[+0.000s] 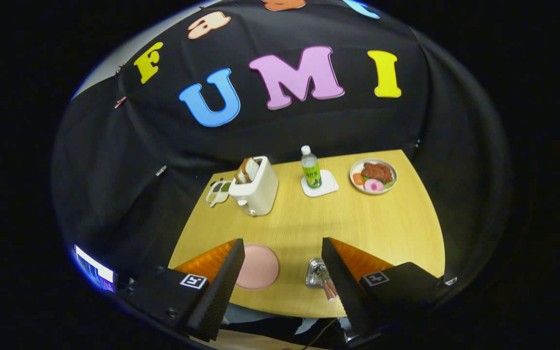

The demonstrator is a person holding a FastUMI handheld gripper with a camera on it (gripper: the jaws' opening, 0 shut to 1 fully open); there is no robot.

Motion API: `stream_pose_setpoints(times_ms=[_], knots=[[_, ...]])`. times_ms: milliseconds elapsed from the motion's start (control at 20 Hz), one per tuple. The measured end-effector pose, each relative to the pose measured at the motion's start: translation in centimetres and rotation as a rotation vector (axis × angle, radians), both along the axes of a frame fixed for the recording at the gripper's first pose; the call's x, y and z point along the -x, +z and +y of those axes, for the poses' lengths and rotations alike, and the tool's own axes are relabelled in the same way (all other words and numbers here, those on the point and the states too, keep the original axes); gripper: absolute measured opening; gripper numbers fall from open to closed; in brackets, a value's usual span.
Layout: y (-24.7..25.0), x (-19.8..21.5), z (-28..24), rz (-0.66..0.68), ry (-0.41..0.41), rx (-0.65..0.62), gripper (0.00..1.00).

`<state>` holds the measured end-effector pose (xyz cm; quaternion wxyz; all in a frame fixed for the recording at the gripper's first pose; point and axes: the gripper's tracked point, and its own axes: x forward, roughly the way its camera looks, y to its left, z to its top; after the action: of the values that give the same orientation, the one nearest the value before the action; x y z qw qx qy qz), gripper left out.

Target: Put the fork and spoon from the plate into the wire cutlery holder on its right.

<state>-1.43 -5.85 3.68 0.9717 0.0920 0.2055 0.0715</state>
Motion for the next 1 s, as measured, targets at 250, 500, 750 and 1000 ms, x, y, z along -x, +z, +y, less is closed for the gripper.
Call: stream_pose_setpoints(times_ms=[250, 500, 750, 1000], knots=[[6.2, 1.4, 1.3, -0.236, 0.003, 0.041, 0.99], [9.8, 2.5, 0.3, -0.443, -0.063, 0.071, 0.99], [8.1, 3.1, -0.9, -0.539, -0.155, 0.150, 0.99], [5.5, 2.8, -1.7, -0.525, -0.195, 0.111, 0.99]])
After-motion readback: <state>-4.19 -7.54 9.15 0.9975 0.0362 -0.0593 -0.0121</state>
